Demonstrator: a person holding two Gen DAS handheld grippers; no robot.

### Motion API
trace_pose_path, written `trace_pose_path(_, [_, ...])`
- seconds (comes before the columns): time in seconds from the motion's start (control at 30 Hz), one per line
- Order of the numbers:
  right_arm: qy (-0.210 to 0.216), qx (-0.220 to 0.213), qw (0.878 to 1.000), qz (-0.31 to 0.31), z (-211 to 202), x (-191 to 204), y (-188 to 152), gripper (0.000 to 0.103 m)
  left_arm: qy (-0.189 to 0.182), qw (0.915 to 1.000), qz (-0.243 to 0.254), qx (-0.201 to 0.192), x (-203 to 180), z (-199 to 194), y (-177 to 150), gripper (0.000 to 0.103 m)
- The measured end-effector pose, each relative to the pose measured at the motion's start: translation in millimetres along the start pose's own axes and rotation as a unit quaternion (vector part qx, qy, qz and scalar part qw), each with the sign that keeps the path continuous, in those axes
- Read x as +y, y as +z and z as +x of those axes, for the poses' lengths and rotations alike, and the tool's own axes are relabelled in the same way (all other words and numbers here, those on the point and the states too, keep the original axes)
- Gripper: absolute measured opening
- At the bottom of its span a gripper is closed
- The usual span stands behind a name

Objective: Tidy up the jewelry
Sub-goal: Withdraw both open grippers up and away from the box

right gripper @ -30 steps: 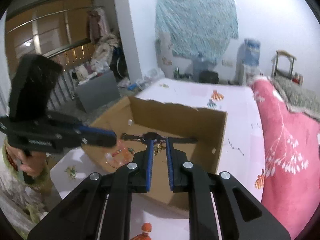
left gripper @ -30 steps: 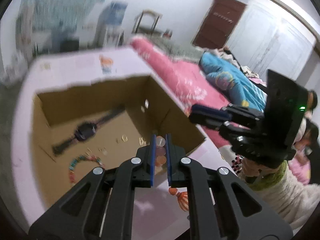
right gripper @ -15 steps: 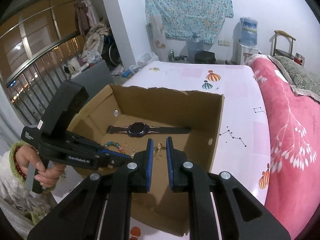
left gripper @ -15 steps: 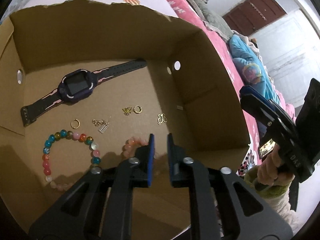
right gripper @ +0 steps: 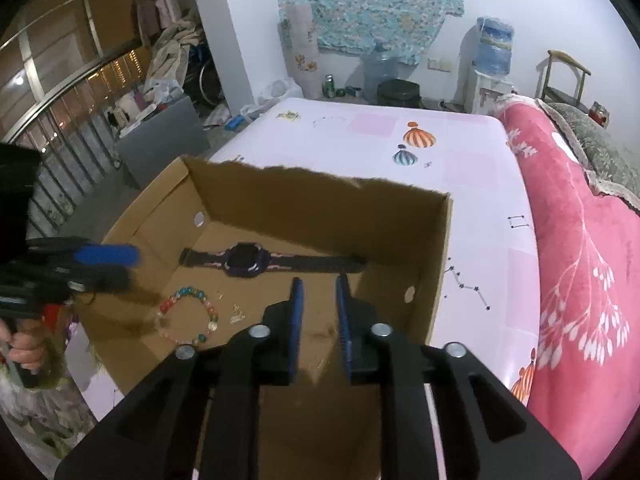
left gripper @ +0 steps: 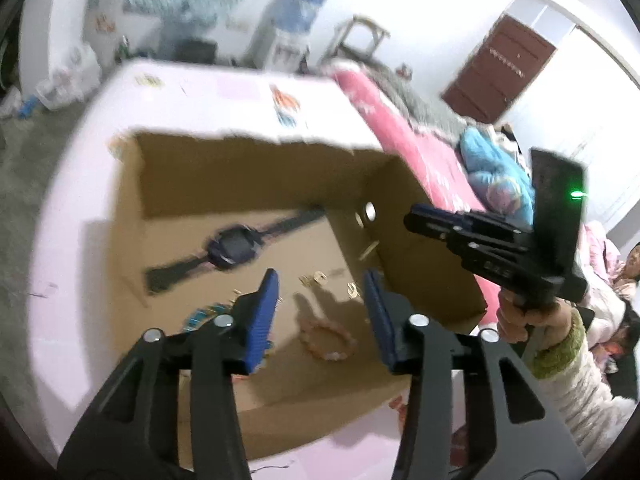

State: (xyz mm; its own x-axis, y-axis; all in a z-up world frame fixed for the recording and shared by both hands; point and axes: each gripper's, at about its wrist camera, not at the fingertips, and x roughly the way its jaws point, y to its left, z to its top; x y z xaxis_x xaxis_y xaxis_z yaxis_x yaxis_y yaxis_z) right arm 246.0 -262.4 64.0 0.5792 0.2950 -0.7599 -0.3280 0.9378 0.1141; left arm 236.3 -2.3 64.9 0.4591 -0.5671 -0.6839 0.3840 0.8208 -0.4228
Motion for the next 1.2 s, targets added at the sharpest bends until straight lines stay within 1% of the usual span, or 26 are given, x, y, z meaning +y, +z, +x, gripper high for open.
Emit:
trace_pose_path(0.03, [0.002,-0.005,1.000,0.003,-2.0,-1.0,0.2,0.023,0.009,0.9998,0.004,-0.018,1.9,-14.1,-0.2,0.052])
trace_pose_path(0.13, [0.004,-0.016,1.000,0.012,-7.6,-3.4,0.4,0.025,0.037,0.9977,0.008,-0.056,10.2,-45.9,-0.3,0.058])
trace_pose_path(0.17, [0.003,-0.020,1.000,0.015,-10.2,-4.3,0.3,0.025,0.045,0.9969,0.008,-0.065,12.5,-52.3,-0.5,0.060])
trace_pose_path(0.23, [0.001,-0.032,0.999,0.025,-19.9,-5.8,-1.9,0.027,0.061,0.9950,0.003,-0.078,20.8,-66.0,-1.7,0.068])
trace_pose_path(0.3, [0.000,-0.051,0.998,0.039,-33.0,-7.8,-6.5,0.036,0.069,0.9943,-0.004,-0.081,28.3,-69.1,-4.9,0.070])
trace_pose_path(0.37, [-0.006,-0.070,0.996,0.059,-47.8,-11.5,-14.7,0.050,0.073,0.9946,-0.020,-0.071,39.3,-69.1,-11.4,0.074])
trace_pose_path(0.47, [-0.027,-0.087,0.989,0.113,-65.7,-22.8,-35.3,0.060,0.073,0.9946,-0.051,-0.053,55.8,-61.9,-22.7,0.076])
trace_pose_path(0.5, [-0.035,-0.087,0.985,0.144,-70.1,-29.8,-46.8,0.062,0.068,0.9944,-0.065,-0.047,62.2,-59.6,-26.9,0.078])
trace_pose_path(0.53, [-0.034,-0.085,0.982,0.166,-71.4,-35.1,-54.8,0.064,0.065,0.9942,-0.074,-0.044,66.3,-56.7,-31.3,0.080])
trace_pose_path(0.57, [-0.023,-0.080,0.977,0.194,-70.5,-42.0,-65.0,0.065,0.059,0.9937,-0.087,-0.041,70.5,-53.0,-35.6,0.081])
trace_pose_path(0.6, [-0.002,-0.069,0.972,0.223,-65.9,-49.0,-75.3,0.065,0.048,0.9931,-0.102,-0.033,75.9,-48.2,-39.2,0.081])
trace_pose_path(0.67, [0.022,-0.043,0.965,0.258,-53.5,-56.7,-89.3,0.065,0.028,0.9918,-0.124,-0.016,81.6,-38.7,-45.4,0.081])
trace_pose_path(0.73, [0.039,-0.007,0.960,0.276,-37.9,-57.9,-98.5,0.065,0.002,0.9888,-0.149,-0.005,87.0,-29.0,-51.6,0.081])
trace_pose_path(0.8, [0.065,0.012,0.959,0.274,-27.8,-51.7,-101.5,0.065,-0.027,0.9838,-0.177,0.014,90.5,-17.7,-57.7,0.082])
trace_pose_path(0.83, [0.086,0.019,0.959,0.269,-23.1,-46.0,-101.0,0.065,-0.024,0.9833,-0.180,0.010,89.0,-15.8,-59.9,0.082])
trace_pose_path(0.87, [0.086,0.022,0.961,0.263,-21.4,-40.9,-99.4,0.067,-0.019,0.9839,-0.177,0.005,86.7,-16.0,-61.1,0.082])
trace_pose_path(0.93, [0.061,0.029,0.968,0.240,-20.0,-30.0,-95.9,0.067,-0.008,0.9855,-0.169,0.005,81.0,-15.0,-62.0,0.082])
trace_pose_path(1.03, [0.040,0.034,0.973,0.225,-18.1,-20.4,-93.8,0.067,0.008,0.9873,-0.159,0.004,73.6,-15.3,-63.4,0.082])
trace_pose_path(1.13, [0.036,0.033,0.973,0.224,-22.2,-17.8,-93.1,0.067,0.021,0.9890,-0.146,0.003,66.5,-17.5,-65.2,0.082])
trace_pose_path(1.2, [0.038,0.029,0.973,0.226,-27.4,-15.8,-95.3,0.067,0.023,0.9893,-0.144,0.001,62.9,-23.4,-68.0,0.082])
